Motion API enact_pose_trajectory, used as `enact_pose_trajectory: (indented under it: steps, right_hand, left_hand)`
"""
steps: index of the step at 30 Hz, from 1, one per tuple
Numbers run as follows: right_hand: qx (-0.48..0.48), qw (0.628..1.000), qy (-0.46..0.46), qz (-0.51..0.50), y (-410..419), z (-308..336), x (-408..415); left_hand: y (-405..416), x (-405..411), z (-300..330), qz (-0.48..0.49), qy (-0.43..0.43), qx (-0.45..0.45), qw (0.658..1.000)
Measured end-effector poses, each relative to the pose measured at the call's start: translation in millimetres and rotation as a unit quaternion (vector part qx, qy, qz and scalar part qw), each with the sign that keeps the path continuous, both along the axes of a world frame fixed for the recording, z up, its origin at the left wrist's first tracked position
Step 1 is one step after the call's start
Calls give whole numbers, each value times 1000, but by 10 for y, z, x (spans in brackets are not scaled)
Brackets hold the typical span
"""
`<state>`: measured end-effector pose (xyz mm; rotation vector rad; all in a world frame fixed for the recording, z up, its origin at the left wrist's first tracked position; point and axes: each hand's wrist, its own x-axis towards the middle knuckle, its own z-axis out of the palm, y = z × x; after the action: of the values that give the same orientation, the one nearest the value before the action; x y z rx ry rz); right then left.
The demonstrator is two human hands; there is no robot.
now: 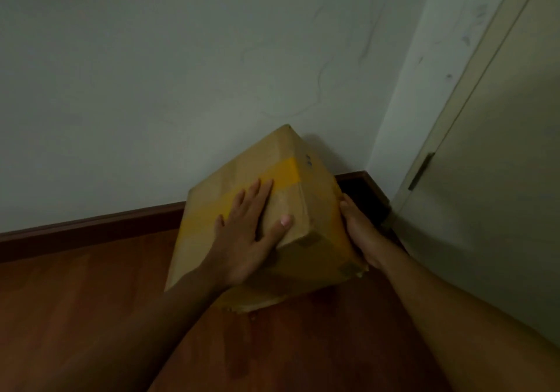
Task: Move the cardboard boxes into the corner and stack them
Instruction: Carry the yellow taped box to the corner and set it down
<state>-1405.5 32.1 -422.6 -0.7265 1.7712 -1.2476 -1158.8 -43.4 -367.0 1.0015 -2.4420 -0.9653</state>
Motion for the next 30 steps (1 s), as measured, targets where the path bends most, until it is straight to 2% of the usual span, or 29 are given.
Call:
enact_pose_trajectory:
  steps: [2, 5, 7, 9, 12, 14, 17, 19, 21, 26, 30]
  right_hand:
    - [-34, 998, 43, 8, 41, 24, 26]
    - [-30, 997, -75, 3, 89, 127, -34]
    - [5, 997, -78, -10, 150, 149, -110]
    - [29, 999, -30, -26, 223, 97, -151]
    - [80, 995, 34, -40, 273, 28, -82]
    - [115, 982, 149, -32, 219, 19, -52]
    - [139, 914, 380, 38, 92, -15, -68]
    - [178, 855, 480, 89, 22, -21, -75]
    - [194, 826, 515, 119, 24, -33, -123]
    - [200, 813, 542, 66, 200, -109, -435]
    - [206, 809, 549, 35, 275, -116, -712]
  left_hand:
    - [-91, 106, -232, 26, -48, -7, 998]
    - [-314, 305, -548, 73, -146, -10, 987]
    - [-409, 384, -636, 83, -143, 35, 986]
    - [-415, 372, -650, 76, -98, 78, 989]
    - [-386, 308, -658, 76, -59, 96, 991]
    - [-374, 303, -666, 85, -53, 95, 990]
    - [-289, 267, -665, 90, -42, 87, 991]
    - [-187, 188, -614, 77, -28, 77, 994]
    - [-138, 70, -606, 52, -26, 47, 997]
    - [-102, -353, -733, -5, -78, -55, 995]
    - [-59, -709, -668, -25, -67, -95, 993]
